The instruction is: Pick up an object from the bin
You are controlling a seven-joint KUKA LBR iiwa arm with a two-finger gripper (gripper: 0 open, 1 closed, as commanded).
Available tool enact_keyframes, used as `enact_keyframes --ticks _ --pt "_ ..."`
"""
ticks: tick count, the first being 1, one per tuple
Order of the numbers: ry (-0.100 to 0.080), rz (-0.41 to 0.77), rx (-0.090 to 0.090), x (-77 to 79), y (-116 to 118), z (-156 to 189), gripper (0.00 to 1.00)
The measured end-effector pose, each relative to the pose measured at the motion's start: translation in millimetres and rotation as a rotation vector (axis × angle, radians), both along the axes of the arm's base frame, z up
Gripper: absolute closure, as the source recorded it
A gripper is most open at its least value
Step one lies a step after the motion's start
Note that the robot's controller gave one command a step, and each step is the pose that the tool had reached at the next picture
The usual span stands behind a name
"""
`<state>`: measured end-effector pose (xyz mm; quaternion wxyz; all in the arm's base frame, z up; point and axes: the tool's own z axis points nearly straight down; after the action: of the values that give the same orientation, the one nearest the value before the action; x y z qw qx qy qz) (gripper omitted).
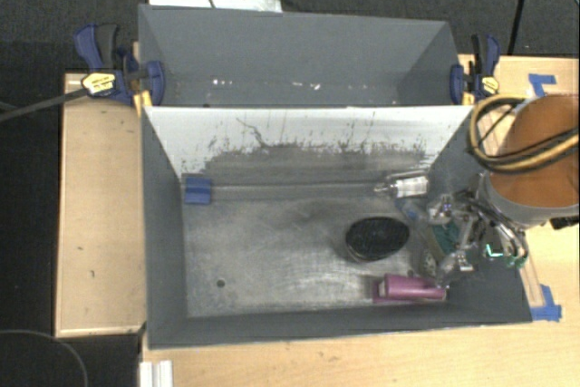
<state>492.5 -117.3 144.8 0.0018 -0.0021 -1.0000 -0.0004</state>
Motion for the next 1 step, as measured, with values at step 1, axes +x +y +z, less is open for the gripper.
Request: enact_keyframes --ticks 1 --pt "-0.031 -0.029 -0.003 6.3 25.0 -27.8 0.0"
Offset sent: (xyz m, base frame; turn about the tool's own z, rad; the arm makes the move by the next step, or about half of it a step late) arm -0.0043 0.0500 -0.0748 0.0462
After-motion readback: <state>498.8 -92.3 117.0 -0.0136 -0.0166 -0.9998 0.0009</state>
